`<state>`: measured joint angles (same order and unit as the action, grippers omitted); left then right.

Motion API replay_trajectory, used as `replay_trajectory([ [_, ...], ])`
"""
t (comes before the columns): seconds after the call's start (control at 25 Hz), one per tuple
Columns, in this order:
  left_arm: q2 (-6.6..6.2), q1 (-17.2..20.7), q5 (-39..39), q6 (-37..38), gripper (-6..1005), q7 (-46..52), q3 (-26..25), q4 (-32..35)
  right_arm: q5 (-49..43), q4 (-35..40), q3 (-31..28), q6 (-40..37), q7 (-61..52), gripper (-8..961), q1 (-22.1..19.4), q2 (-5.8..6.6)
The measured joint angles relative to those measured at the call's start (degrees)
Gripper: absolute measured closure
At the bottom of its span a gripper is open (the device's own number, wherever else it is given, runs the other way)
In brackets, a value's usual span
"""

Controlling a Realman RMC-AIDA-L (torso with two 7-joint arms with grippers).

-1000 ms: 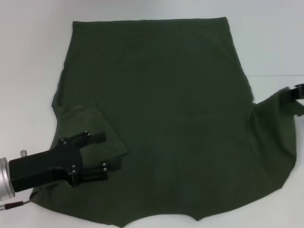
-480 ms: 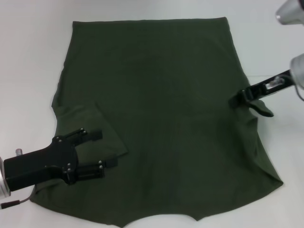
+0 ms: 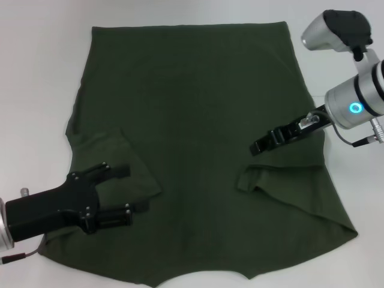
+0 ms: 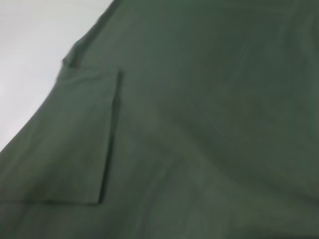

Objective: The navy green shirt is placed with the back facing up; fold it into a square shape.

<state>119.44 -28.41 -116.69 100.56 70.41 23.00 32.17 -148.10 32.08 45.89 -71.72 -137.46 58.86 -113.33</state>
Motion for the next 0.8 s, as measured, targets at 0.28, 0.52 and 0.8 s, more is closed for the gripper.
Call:
replay_trajectory([
  [0.28, 0.00, -0.26, -0.33, 0.23, 52, -0.02, 0.26, 0.00, 1.28, 1.35, -5.43, 1.20, -2.37, 318, -6.22, 3.84],
  [0.52, 0.00, -0.43, -0.38, 0.32, 52, -0.02, 0.36, -0.06, 1.40, -1.39, -8.33, 4.37, -2.34, 114, -9.03, 5.38],
  [0.8, 0.00, -0.67, -0.38, 0.34, 52, -0.05, 0.46, -0.23, 0.90, -4.62, -7.48, 8.11, -2.07, 62, -9.08, 5.03],
])
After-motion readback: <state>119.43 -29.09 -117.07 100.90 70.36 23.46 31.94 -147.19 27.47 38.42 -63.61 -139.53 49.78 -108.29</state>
